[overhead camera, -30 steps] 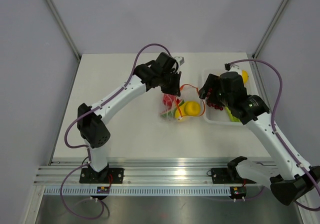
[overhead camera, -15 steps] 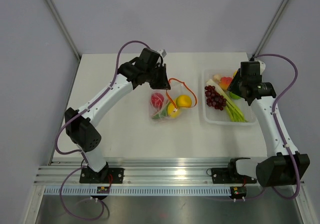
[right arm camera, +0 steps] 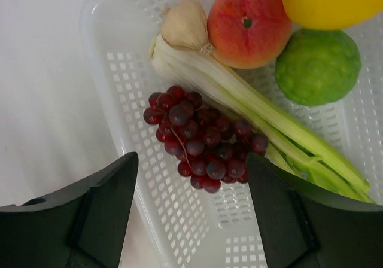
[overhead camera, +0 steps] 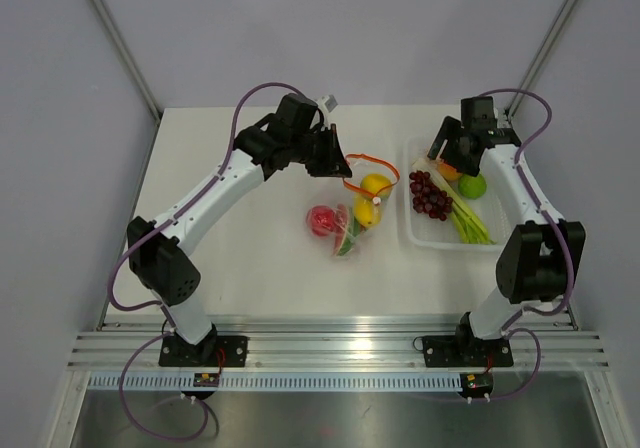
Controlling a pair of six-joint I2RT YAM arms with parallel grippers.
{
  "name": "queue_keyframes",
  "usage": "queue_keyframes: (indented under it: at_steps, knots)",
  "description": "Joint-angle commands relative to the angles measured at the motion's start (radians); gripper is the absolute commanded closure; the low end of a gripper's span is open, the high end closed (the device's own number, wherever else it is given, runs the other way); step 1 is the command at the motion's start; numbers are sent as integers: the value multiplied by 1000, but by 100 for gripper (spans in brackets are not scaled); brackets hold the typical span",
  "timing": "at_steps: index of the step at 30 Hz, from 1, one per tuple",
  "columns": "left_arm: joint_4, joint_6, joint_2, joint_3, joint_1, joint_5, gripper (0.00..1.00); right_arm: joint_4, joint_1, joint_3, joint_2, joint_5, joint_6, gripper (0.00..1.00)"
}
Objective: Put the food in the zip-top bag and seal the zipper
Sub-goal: Pick up the fake vegetable from the bin.
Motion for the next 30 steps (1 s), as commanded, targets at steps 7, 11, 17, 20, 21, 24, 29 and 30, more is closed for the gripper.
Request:
queue_keyframes:
  at_steps: [7,11,17,20,21,24,29,30]
  knots:
    - [13,87,10,74,5,87,100,41,-8,217,238,20,-35,21]
    - [-7,101,17,94,8,106,100,32,-11,267,313,26,-46,22]
    - [-26,125,23,105,18,99,100,14,-14,350,409,40,-58,24]
    - [-39,138,34,116,22,102,100,18,-15,382,451,31,-58,27]
    - [-43,141,36,119,22,101,100,18,-14,387,458,28,-57,27]
    - [-56,153,46,132,22,104,100,12,-14,418,491,26,-61,30]
    - [-60,164,53,137,22,101,100,-3,-14,458,524,25,-60,32]
    - [-60,164,53,137,22,101,100,-3,-14,458,526,25,-60,32]
